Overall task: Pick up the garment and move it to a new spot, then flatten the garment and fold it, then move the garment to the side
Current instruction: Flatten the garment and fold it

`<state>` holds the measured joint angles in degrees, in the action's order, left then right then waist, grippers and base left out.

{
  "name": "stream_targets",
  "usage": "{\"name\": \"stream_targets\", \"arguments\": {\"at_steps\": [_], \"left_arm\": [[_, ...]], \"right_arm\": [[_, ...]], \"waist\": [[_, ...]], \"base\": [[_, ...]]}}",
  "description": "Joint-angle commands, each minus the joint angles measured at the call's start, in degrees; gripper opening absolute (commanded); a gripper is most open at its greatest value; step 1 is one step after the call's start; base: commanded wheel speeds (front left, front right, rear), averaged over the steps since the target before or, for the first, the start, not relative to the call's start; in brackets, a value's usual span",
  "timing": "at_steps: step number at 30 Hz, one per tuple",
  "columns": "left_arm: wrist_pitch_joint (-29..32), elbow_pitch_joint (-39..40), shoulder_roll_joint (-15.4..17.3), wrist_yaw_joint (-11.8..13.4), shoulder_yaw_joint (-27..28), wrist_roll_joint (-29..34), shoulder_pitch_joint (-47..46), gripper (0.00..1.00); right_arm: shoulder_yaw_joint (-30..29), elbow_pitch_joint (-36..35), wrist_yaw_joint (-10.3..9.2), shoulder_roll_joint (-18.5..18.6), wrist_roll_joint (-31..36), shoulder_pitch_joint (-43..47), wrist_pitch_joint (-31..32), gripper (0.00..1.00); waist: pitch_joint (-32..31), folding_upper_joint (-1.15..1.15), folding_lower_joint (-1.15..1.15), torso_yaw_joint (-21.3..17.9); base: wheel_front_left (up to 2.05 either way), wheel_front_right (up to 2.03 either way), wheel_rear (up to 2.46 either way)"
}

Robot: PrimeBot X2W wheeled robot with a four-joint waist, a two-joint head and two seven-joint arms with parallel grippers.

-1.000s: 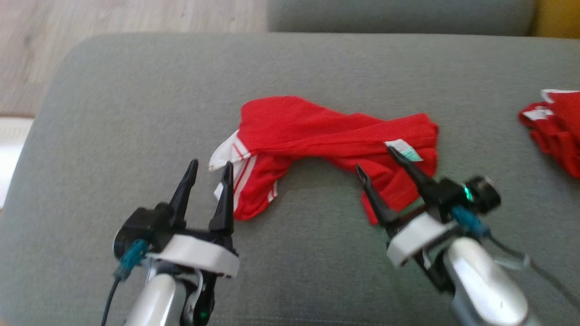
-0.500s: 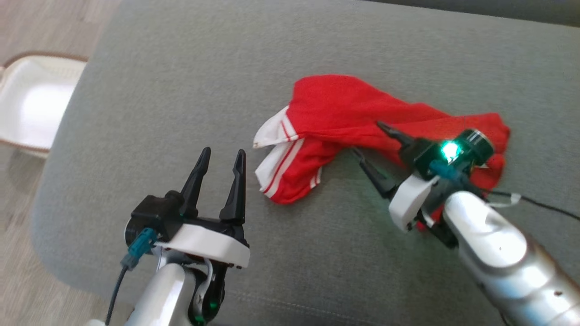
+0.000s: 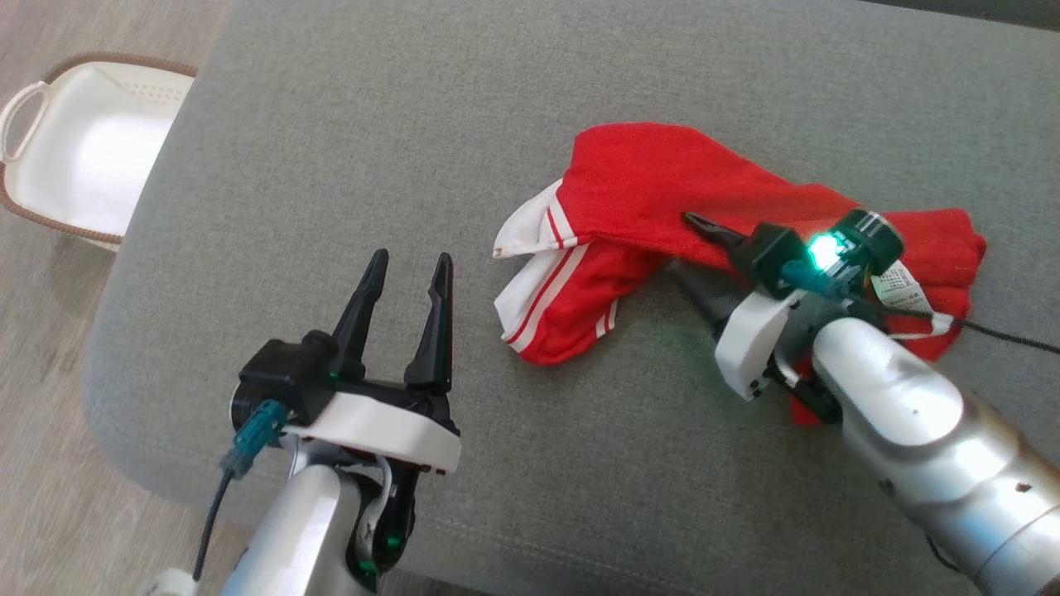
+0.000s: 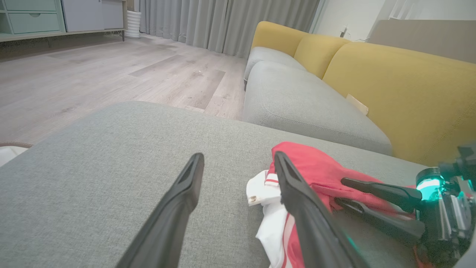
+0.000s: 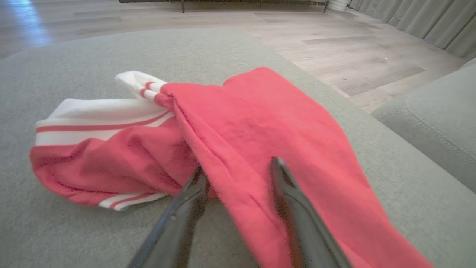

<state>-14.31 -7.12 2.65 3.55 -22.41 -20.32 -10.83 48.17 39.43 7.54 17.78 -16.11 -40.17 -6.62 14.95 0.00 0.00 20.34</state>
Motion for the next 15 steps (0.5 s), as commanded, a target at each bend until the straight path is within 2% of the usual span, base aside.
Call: {"name": "stream_targets", "arguments": {"at_steps": [1, 10, 15], "left_arm": [[-0.69, 1.79, 0.22, 0.26, 1.81, -0.01, -1.74, 1.0], [-0.69, 1.44, 0.22, 0.29, 1.51, -0.15, -1.37, 1.0], [-0.69, 1.78, 0.22, 0.3, 0.95, -0.55, -1.66, 1.0]], "right_arm": [[0.2, -0.43, -0.05, 0.3, -1.55, -1.66, -1.2, 0.0], [0.07, -0.13, -0.05, 1.27, -7.06, -3.99, -1.31, 0.0], [-0.15, -0.81, -0.05, 3.99, -10.85, -8.23, 0.98, 0.0]], "waist": [[-0.48, 0.0, 0.0, -0.16], [-2.0, 0.0, 0.0, -0.75], [-1.42, 0.0, 0.0, -0.33]], "base": [[0.0, 0.0, 0.0], [0.0, 0.0, 0.0], [0.0, 0.0, 0.0]]}}
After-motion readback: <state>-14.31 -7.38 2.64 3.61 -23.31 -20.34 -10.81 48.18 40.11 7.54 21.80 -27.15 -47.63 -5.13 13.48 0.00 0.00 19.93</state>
